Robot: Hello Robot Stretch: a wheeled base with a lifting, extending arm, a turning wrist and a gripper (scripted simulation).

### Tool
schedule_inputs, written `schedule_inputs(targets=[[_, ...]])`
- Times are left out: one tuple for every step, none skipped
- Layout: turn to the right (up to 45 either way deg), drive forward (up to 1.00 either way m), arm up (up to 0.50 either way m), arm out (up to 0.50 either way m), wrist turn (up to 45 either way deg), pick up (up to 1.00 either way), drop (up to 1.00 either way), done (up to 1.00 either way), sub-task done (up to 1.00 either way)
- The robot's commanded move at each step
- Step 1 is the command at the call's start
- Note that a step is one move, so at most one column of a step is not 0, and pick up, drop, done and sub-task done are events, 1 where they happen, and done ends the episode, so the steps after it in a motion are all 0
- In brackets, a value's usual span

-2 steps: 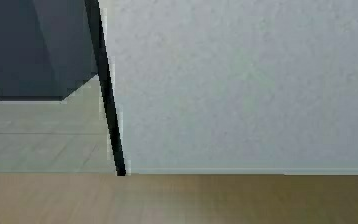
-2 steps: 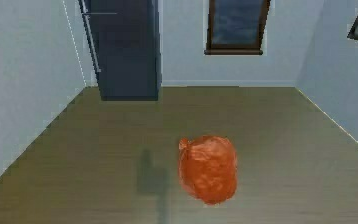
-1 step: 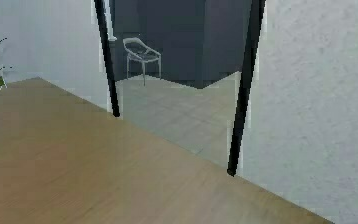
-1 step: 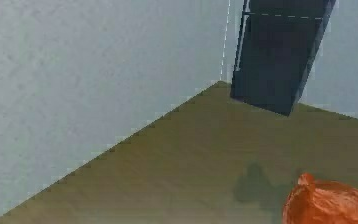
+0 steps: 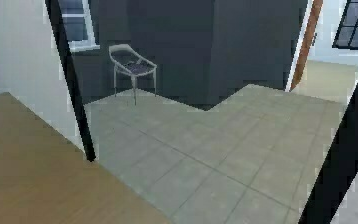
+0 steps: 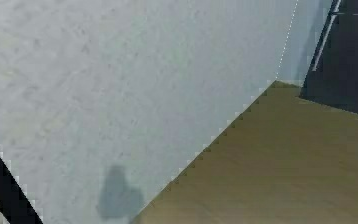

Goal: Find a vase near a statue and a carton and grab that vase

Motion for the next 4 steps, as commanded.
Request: schedule_inputs(targets=[[0.0, 0.75, 0.00, 0.00, 0.0, 0.00, 0.00, 0.00, 0.00], [33.0, 0.00, 0.00, 0.00, 0.0, 0.00, 0.00, 0.00, 0.00], [0.0, 0.30, 0.00, 0.00, 0.0, 0.00, 0.00, 0.00, 0.00], [6.0, 0.00, 0.00, 0.00, 0.0, 0.00, 0.00, 0.00, 0.00]])
